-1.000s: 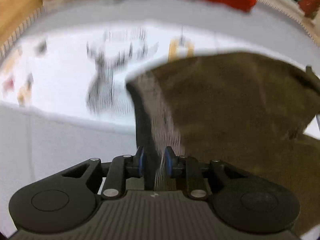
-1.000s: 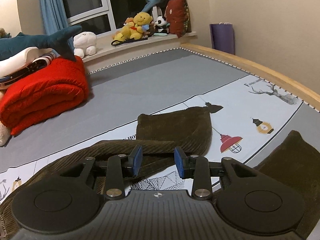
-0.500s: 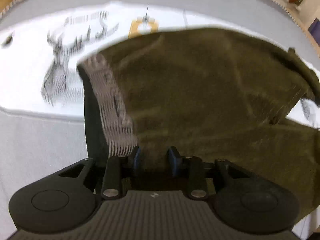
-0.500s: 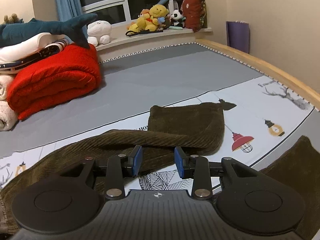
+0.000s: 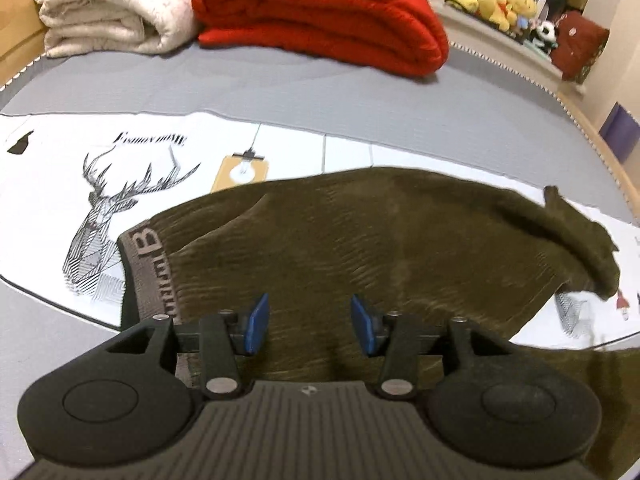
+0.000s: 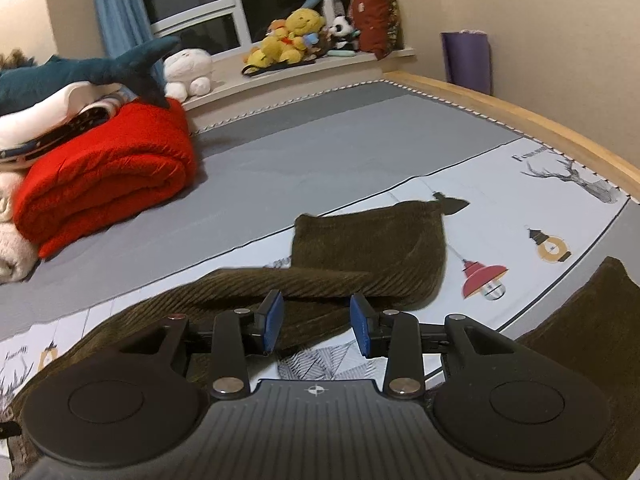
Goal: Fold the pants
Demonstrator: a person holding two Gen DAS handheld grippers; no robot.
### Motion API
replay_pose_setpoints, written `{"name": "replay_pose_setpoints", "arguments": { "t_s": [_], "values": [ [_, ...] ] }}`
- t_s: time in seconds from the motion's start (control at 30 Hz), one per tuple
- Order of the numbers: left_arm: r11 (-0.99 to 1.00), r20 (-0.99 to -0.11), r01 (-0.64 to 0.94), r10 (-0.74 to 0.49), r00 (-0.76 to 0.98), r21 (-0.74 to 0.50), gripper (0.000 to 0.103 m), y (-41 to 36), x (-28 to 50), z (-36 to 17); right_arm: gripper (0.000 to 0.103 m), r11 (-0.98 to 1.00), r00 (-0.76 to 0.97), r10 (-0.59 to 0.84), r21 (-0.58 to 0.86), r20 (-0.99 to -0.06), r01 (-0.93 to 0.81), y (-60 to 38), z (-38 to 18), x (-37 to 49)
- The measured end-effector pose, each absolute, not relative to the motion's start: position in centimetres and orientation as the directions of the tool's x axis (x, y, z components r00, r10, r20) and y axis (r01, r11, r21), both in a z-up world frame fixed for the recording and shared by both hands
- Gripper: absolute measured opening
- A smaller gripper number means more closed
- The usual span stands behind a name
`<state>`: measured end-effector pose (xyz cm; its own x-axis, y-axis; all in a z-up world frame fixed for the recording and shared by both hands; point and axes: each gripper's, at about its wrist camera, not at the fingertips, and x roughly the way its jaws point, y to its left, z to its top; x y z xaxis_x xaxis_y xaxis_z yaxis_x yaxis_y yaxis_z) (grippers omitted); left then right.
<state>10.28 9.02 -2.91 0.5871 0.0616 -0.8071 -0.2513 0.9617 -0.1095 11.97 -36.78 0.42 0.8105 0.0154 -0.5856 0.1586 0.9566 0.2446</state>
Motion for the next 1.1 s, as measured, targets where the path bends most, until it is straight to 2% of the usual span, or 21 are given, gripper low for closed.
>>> {"name": "replay_pose_setpoints", "arguments": {
  "t_s": [0.07, 0.13, 0.2, 0.23, 0.27, 0.5, 0.53, 0.67, 0.77, 0.87, 1.1],
  "values": [
    [0.969, -0.798, -0.223, 0.048, 0.6, -0.109, 0.05, 8.0, 10.5, -2.6, 0.039, 0.94, 0.81, -0.013, 0.27, -0.586, 0.21, -38.5, 0.4, 12.6],
    [0.974, -0.791, -0.196, 0.034, 0.611, -0.11, 0.045, 7.1, 10.7, -2.6, 0.039, 0.917, 0.805, -0.028, 0.305, -0.592, 0.256, -40.5, 0.1, 13.1],
    [0.979, -0.793, -0.169, 0.011, 0.61, -0.116, 0.027, 6.4, 10.9, -2.8, 0.031, 0.891, 0.796, -0.045, 0.335, -0.604, 0.305, -42.8, -0.6, 13.8],
    [0.98, -0.795, -0.157, -0.001, 0.606, -0.121, 0.025, 6.1, 11.1, -3.0, 0.022, 0.881, 0.791, -0.051, 0.345, -0.61, 0.323, -43.7, -1.1, 14.1],
    [0.981, -0.798, -0.148, -0.01, 0.603, -0.124, 0.023, 5.7, 11.2, -3.2, 0.019, 0.871, 0.784, -0.055, 0.354, -0.619, 0.341, -44.6, -1.7, 14.5],
    [0.986, -0.807, -0.106, -0.041, 0.59, -0.127, 0.022, 3.5, 11.8, -3.8, 0.021, 0.806, 0.733, -0.001, 0.434, -0.68, 0.404, -47.3, -8.2, 18.6],
    [0.987, -0.807, -0.103, -0.042, 0.589, -0.126, 0.022, 3.2, 11.8, -3.8, 0.025, 0.805, 0.729, 0.003, 0.435, -0.684, 0.404, -47.2, -8.9, 19.2],
    [0.989, -0.818, -0.086, -0.052, 0.572, -0.122, 0.023, 2.5, 12.1, -4.3, 0.05, 0.806, 0.718, -0.02, 0.413, -0.696, 0.423, -47.2, -11.3, 21.2],
    [0.989, -0.828, -0.082, -0.057, 0.558, -0.123, 0.024, 2.5, 12.4, -4.8, 0.06, 0.768, 0.713, -0.014, 0.449, -0.701, 0.456, -47.9, -13.0, 22.3],
    [0.99, -0.837, -0.071, -0.067, 0.543, -0.125, 0.026, 2.4, 12.6, -5.3, 0.068, 0.745, 0.728, -0.023, 0.474, -0.685, 0.47, -48.5, -13.9, 23.3],
    [0.991, -0.85, -0.052, -0.077, 0.521, -0.122, 0.03, 1.9, 13.0, -5.8, 0.073, 0.77, 0.753, -0.04, 0.459, -0.657, 0.442, -48.1, -14.7, 24.6]
  ]
}}
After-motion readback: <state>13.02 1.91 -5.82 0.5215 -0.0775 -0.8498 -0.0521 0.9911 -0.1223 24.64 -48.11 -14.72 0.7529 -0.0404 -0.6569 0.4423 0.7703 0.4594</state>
